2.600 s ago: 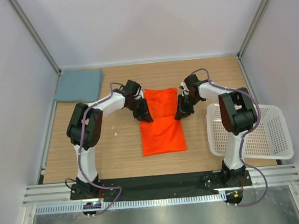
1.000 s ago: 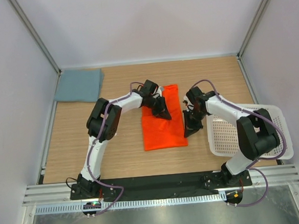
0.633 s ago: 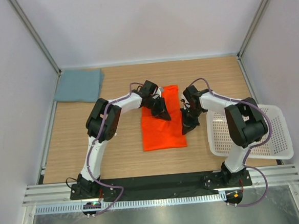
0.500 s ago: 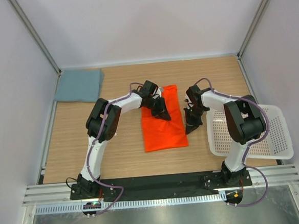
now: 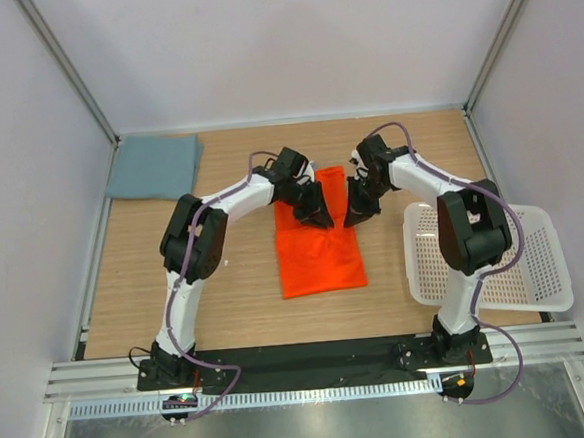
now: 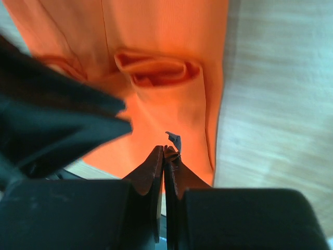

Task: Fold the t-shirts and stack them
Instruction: Fold the tshirt

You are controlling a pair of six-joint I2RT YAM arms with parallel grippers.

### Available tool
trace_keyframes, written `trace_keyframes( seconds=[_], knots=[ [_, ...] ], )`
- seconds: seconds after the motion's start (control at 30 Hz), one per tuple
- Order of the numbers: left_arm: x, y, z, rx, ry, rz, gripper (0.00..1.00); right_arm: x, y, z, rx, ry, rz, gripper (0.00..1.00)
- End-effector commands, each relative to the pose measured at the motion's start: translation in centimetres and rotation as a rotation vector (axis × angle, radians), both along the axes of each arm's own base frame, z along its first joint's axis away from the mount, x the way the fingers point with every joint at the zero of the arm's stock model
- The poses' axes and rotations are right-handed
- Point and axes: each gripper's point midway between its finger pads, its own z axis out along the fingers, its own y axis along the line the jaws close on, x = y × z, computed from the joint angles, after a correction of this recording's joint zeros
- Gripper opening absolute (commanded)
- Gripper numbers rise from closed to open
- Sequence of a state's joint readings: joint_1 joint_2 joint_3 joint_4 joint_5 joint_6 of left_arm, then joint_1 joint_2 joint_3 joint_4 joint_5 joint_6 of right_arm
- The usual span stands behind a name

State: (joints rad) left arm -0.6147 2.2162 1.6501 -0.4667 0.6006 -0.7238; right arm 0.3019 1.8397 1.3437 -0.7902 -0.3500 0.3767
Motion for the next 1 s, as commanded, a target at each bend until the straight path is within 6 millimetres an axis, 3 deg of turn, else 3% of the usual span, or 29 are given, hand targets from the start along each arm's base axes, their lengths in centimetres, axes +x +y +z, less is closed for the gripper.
trace_keyframes(
  seconds=[0.0, 0.13, 0.27, 0.37, 0.53, 0.8, 0.93, 0.97],
  knots=[
    [1.5, 0.4, 7.5, -0.045, -0.154, 0.002, 0.28, 2.2, 1.7, 0.0, 0.053, -0.019, 0.005, 0.10],
    [0.5, 1.0, 7.5, -0.044, -0.135, -0.008, 0.29, 3.8, 1.4, -1.5, 0.024, -0.015, 0.010, 0.10],
    [-0.7, 2.3, 5.1, -0.004, -0.093, -0.008, 0.26, 4.7, -1.0, -3.0, -0.092, -0.005, 0.010, 0.10],
    [-0.6, 4.0, 4.5, 0.017, -0.094, 0.005, 0.25, 5.0, -1.9, -3.4, -0.143, -0.020, 0.042, 0.10],
    [0.5, 7.3, 4.2, 0.049, -0.083, 0.033, 0.25, 4.7, -1.1, -4.0, -0.096, 0.015, 0.028, 0.10],
    [0.2, 9.3, 4.2, 0.058, -0.070, 0.018, 0.24, 5.1, 0.5, 0.8, -0.050, -0.054, 0.036, 0.11],
    [-0.2, 9.7, 3.7, 0.051, -0.051, 0.012, 0.24, 4.0, 3.8, 2.9, 0.082, -0.065, 0.062, 0.18],
    [-0.1, 10.1, 3.2, 0.053, -0.038, 0.020, 0.24, 3.5, 5.5, 3.0, 0.148, -0.063, 0.092, 0.21]
  ],
)
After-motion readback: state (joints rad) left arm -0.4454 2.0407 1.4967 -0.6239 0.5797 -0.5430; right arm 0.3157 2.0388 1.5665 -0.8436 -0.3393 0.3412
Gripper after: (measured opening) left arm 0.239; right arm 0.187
